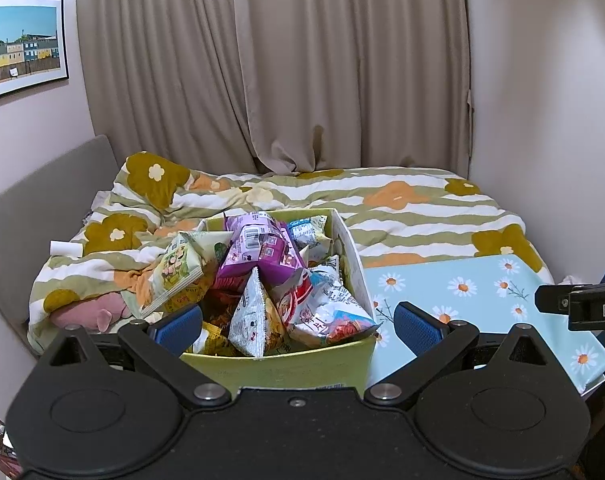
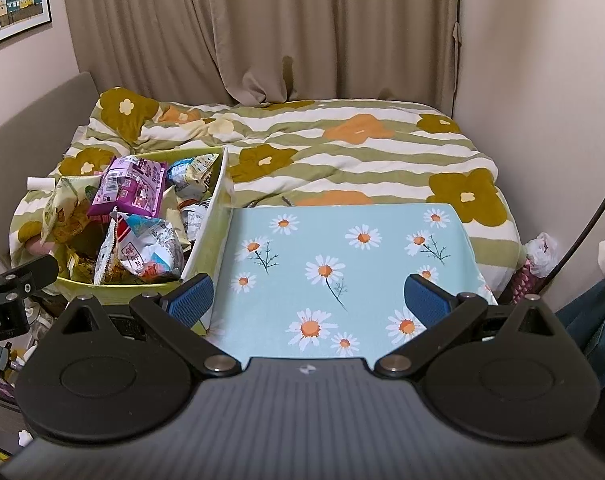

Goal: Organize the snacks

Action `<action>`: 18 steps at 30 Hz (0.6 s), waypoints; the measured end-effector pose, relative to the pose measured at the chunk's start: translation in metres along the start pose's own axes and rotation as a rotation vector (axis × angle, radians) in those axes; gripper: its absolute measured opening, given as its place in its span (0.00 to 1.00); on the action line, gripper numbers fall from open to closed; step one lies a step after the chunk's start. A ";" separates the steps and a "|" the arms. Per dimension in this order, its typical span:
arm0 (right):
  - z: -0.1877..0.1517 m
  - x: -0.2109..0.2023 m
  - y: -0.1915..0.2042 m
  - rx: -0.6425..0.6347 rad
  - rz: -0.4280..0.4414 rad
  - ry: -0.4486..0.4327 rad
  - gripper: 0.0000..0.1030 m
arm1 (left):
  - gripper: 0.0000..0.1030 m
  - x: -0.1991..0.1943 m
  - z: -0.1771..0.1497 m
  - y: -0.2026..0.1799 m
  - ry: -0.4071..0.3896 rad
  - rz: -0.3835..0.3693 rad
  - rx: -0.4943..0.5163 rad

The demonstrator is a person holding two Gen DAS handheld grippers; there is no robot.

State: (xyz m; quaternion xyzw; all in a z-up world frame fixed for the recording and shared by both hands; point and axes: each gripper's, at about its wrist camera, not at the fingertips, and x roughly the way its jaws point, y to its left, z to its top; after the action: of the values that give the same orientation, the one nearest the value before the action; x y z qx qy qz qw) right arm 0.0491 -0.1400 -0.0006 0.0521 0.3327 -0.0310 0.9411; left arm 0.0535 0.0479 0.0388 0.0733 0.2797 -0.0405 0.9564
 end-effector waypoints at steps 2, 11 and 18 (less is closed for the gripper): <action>0.000 0.000 0.000 0.000 0.000 -0.001 1.00 | 1.00 -0.001 0.000 0.001 -0.003 -0.003 -0.003; 0.000 0.000 0.000 -0.001 -0.001 0.000 1.00 | 1.00 -0.002 0.000 0.003 -0.004 -0.001 -0.011; 0.001 0.000 0.002 0.000 0.000 0.000 1.00 | 1.00 -0.003 0.001 0.002 -0.007 0.002 -0.009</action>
State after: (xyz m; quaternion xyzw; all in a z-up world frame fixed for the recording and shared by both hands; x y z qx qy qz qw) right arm 0.0495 -0.1383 0.0001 0.0521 0.3330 -0.0310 0.9410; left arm 0.0518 0.0501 0.0410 0.0690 0.2766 -0.0383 0.9577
